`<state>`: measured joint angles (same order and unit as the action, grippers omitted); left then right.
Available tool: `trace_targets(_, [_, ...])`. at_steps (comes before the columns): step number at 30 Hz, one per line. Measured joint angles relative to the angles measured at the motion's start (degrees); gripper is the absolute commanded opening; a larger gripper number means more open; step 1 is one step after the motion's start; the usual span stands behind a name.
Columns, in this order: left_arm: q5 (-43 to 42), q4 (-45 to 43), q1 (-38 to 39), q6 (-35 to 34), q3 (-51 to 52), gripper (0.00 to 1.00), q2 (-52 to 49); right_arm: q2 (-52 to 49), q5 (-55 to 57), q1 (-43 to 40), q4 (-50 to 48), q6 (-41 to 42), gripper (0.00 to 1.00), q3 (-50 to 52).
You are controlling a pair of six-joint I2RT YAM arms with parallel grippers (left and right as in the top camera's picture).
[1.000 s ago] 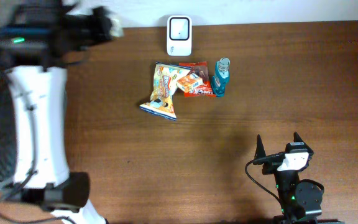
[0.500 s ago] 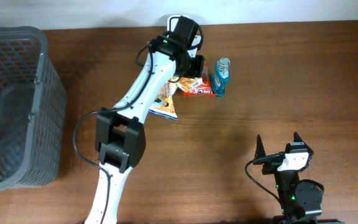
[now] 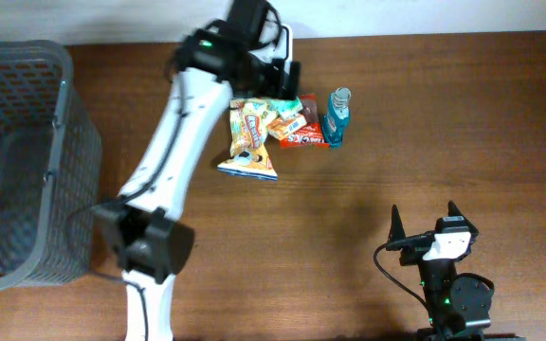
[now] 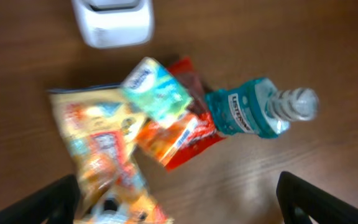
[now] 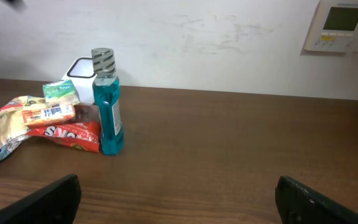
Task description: Scan the item barcode
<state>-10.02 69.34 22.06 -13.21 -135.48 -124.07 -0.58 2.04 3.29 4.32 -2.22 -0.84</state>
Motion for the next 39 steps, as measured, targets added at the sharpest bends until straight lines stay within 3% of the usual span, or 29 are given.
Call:
trace_targets(3, [0.5,5.0,-6.5,0.0,-0.8,0.99,6.3,0.0,0.0,0.0,0.0,0.0,0.98,0.0])
trace_targets(9, [2.1,14.1,-14.3,0.0,-0.5,0.99,6.7,0.0,0.0,0.0,0.0,0.0,0.98,0.0])
trace_targets(20, [8.5,15.1,-14.6,0.0,4.7,0.99,6.7,0.0,0.0,0.0,0.0,0.0,0.98,0.0])
trace_targets(33, [8.3,16.1,-14.6,0.0,9.9,0.99,6.6,0.0,0.0,0.0,-0.3,-0.4,0.98,0.0])
trace_targets(36, [8.0,13.9,-14.6,0.0,12.2,0.99,6.6,0.0,-5.4,0.0,-7.8,1.9,0.98,0.2])
trace_targets(39, [7.0,10.5,-14.6,0.0,17.4,0.99,6.6,-0.1,-21.5,0.0,-15.0,5.5,0.98,0.2])
